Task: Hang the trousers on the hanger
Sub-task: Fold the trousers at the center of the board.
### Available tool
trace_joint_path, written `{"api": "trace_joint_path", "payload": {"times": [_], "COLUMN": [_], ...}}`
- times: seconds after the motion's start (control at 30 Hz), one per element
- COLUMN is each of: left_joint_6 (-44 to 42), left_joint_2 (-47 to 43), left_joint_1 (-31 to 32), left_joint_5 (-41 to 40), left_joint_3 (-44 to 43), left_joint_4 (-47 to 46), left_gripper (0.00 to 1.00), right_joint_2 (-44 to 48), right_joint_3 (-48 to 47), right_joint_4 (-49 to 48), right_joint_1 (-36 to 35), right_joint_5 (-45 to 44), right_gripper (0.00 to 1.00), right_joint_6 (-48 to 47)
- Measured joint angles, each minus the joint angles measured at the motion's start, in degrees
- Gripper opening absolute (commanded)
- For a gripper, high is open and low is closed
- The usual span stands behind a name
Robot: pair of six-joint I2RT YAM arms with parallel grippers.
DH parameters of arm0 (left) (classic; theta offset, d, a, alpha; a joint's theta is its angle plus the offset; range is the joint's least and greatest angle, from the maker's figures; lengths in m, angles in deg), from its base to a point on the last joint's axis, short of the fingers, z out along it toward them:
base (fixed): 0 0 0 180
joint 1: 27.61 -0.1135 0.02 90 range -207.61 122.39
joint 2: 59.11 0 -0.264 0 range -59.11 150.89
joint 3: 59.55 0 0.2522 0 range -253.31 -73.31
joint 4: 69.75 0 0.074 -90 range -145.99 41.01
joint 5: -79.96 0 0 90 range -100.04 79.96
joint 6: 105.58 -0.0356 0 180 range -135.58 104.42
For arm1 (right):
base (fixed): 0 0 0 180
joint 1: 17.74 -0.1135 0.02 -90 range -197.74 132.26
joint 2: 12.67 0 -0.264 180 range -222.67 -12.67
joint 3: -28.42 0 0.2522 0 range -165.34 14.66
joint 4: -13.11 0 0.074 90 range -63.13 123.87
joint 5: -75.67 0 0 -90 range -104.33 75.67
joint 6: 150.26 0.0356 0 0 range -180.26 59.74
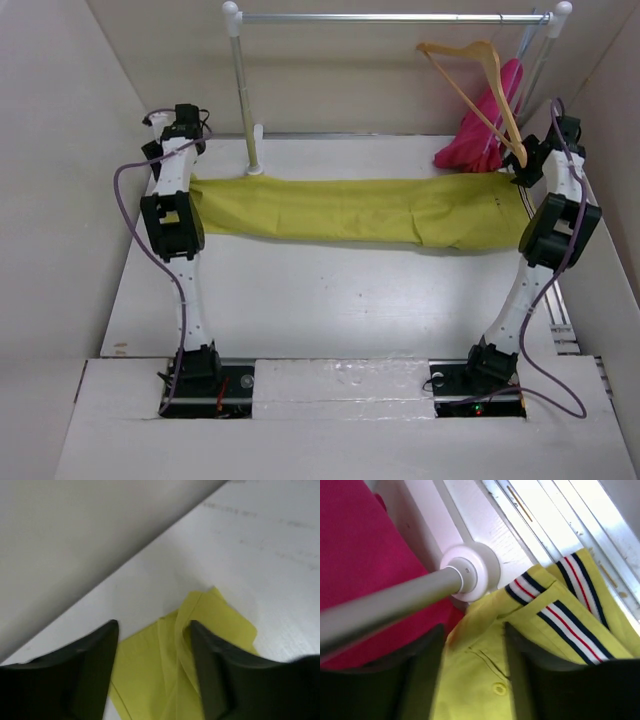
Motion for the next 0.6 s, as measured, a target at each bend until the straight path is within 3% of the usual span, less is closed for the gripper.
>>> {"api": "trace_joint_path", "payload": {"times": [0.07, 0.1, 0.13, 0.2, 0.27, 0.3, 0.37, 0.4, 0.43, 0.5, 0.6], "left_joint_6": [-0.04, -0.39, -1.33, -3.02, -3.63, -3.65, -1.95, -0.37, 1.11, 3.1, 5.88], "left_joint_2": [-3.3, -6.51, -11.1, -21.22, -31.43, -32.46, -44.26, -48.87, -52.98, -58.07, -56.33], "left_joint_1": [-0.35, -0.35, -0.44, -0.09, 0.39, 0.42, 0.37, -0.72, -2.69, -8.66, -17.4], "left_joint_5": [1.18, 2.08, 3.19, 4.92, 6.16, 6.27, 9.86, 12.17, 14.82, 20.59, 30.75], "left_joint_3": [2.56, 6.29, 11.32, 20.87, 27.15, 27.61, 33.77, 38.69, 44.13, 53.57, 62.29], "left_joint_4": [-3.54, -6.64, -10.14, -15.78, -19.93, -20.31, -27.47, -29.0, -30.8, -32.48, -35.85], "left_gripper": [0.7, 0.83, 0.87, 0.89, 0.84, 0.73, 0.51, 0.28, 0.19, 0.0, 0.01], "right_joint_2": [1.44, 2.43, 3.52, 6.36, 10.34, 12.92, 18.27, 21.0, 24.0, 29.35, 35.01], "right_joint_3": [2.6, 3.91, 5.29, 8.48, 13.05, 16.35, 22.84, 26.36, 30.36, 37.0, 43.95], "right_joint_4": [-1.7, -1.9, -2.1, -3.08, -4.96, -6.43, -8.96, -10.67, -12.31, -14.62, -17.46], "right_joint_1": [-0.07, -0.15, -0.22, -0.42, -0.72, -0.76, -0.98, -1.03, -1.07, -1.16, -1.62], "right_joint_5": [0.37, 0.48, 0.63, 1.01, 1.29, 1.46, 1.66, 1.86, 1.92, 2.12, 2.64], "right_gripper": [0.7, 0.7, 0.7, 0.7, 0.68, 0.55, 0.34, 0.14, 0.0, 0.0, 0.0], "right_joint_6": [0.04, 0.07, 0.04, -0.02, 0.0, 0.02, 0.55, 0.66, 1.27, 2.43, 3.3]}}
